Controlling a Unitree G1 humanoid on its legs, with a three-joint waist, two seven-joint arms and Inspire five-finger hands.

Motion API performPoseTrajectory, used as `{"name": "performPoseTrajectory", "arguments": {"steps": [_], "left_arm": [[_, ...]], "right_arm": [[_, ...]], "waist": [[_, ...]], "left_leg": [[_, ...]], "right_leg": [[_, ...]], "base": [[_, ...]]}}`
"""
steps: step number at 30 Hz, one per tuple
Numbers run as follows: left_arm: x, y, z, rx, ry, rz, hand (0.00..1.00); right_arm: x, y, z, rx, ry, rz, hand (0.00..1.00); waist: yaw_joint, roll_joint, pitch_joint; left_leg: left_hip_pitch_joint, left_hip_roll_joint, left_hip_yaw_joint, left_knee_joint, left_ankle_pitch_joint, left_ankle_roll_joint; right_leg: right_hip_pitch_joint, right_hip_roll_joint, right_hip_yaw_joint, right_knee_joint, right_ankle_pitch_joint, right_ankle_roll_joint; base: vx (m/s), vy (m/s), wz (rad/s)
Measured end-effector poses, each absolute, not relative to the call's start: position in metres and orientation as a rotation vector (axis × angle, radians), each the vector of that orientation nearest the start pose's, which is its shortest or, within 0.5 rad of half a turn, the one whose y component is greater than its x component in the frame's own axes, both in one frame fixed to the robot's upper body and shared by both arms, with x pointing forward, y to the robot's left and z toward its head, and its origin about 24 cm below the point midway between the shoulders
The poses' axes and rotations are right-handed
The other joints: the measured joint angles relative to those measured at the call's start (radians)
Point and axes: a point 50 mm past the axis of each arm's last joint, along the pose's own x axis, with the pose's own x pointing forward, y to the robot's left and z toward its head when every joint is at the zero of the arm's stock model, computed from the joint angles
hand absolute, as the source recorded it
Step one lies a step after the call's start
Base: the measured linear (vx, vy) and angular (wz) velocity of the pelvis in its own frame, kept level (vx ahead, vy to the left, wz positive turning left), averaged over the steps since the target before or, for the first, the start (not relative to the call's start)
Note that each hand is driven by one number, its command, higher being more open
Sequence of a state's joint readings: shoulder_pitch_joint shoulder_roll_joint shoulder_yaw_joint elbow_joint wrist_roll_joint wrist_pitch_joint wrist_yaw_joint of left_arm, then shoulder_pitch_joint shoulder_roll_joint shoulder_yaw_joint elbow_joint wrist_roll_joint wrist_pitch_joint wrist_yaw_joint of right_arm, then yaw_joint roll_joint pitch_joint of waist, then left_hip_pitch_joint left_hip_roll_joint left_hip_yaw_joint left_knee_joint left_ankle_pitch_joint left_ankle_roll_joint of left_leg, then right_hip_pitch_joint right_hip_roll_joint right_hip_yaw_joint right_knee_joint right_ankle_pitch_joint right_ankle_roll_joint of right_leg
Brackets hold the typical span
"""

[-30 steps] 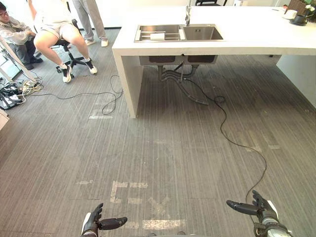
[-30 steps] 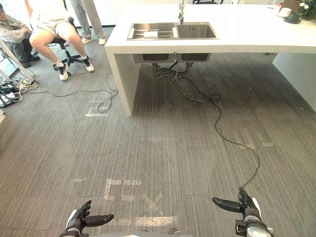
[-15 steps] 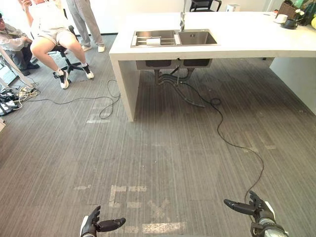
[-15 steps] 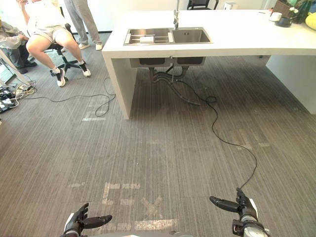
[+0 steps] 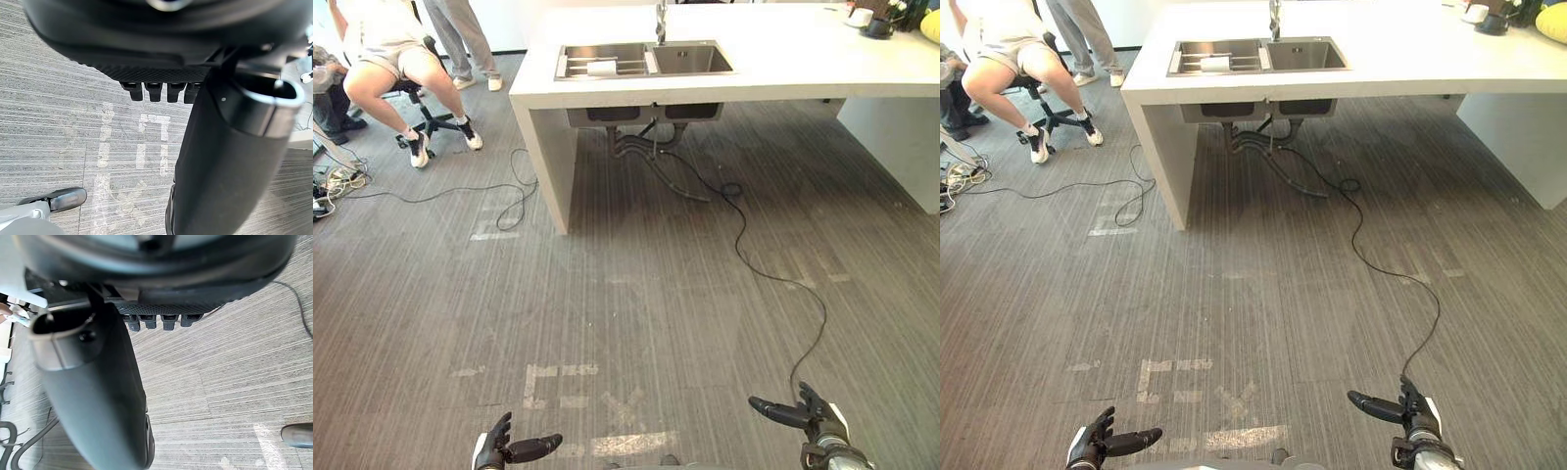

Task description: Walk over to the sink, pick up the cup, carry it to the dishwasher, place the cup inside the dishwasher, then close the dishwasher door

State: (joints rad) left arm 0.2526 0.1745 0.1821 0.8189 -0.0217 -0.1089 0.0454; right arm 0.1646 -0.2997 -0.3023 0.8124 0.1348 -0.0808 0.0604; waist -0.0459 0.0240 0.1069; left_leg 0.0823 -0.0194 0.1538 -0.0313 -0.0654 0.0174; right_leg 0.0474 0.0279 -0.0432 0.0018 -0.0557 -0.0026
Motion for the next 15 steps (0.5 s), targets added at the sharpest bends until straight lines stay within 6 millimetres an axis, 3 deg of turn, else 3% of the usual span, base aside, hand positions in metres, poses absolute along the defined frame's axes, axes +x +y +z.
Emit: {"name": "performPoseTrajectory", "arguments": {"steps": [3,6,8,9,10,11,15], "left_arm": [[0.078,0.254,-0.135,0.101,0.923,0.360,1.00],[0.083,0.253,-0.132,0.094,0.894,0.361,1.00],[0.093,0.250,-0.127,0.089,0.848,0.354,1.00],[0.095,0.250,-0.126,0.088,0.841,0.353,1.00],[0.098,0.250,-0.125,0.087,0.832,0.351,1.00],[0.102,0.251,-0.124,0.086,0.819,0.352,1.00],[0.115,0.252,-0.119,0.080,0.783,0.355,1.00]], "right_arm": [[0.113,-0.308,-0.107,-0.045,0.793,-0.446,1.00],[0.122,-0.308,-0.104,-0.044,0.772,-0.449,1.00],[0.122,-0.310,-0.103,-0.038,0.765,-0.463,1.00],[0.122,-0.310,-0.103,-0.038,0.768,-0.465,1.00],[0.121,-0.311,-0.103,-0.037,0.770,-0.468,1.00],[0.121,-0.311,-0.104,-0.036,0.773,-0.468,1.00],[0.129,-0.310,-0.101,-0.034,0.757,-0.462,1.00]], "waist": [[0.006,0.004,0.003],[0.006,0.006,0.017],[0.005,0.008,0.033],[0.005,0.008,0.036],[0.003,0.011,0.045],[0.001,0.010,0.058],[-0.008,0.024,0.082]], "left_leg": [[-0.019,0.004,0.029,0.050,-0.042,0.007],[-0.021,0.001,0.049,0.099,-0.091,0.007],[-0.004,-0.012,0.048,0.126,-0.123,0.014],[0.007,-0.017,0.046,0.125,-0.125,0.017],[0.035,-0.023,0.038,0.124,-0.132,0.028],[0.066,-0.030,0.022,0.124,-0.148,0.052],[0.103,-0.012,-0.026,0.120,-0.180,0.047]], "right_leg": [[-0.027,-0.001,0.027,0.046,-0.030,0.004],[-0.073,-0.012,0.039,0.173,-0.105,0.031],[-0.146,-0.039,0.015,0.398,-0.181,0.102],[-0.170,-0.048,0.003,0.469,-0.190,0.112],[-0.223,-0.071,-0.029,0.626,-0.189,0.113],[-0.269,-0.104,-0.076,0.746,-0.218,0.087],[-0.372,-0.145,-0.156,0.748,-0.260,0.060]], "base": [[0.14,0.023,-0.26],[0.15,0.047,-0.20],[0.13,0.086,0.09],[0.18,0.095,0.23],[0.18,0.059,0.31],[0.16,0.027,0.31],[0.25,-0.034,0.37]]}}
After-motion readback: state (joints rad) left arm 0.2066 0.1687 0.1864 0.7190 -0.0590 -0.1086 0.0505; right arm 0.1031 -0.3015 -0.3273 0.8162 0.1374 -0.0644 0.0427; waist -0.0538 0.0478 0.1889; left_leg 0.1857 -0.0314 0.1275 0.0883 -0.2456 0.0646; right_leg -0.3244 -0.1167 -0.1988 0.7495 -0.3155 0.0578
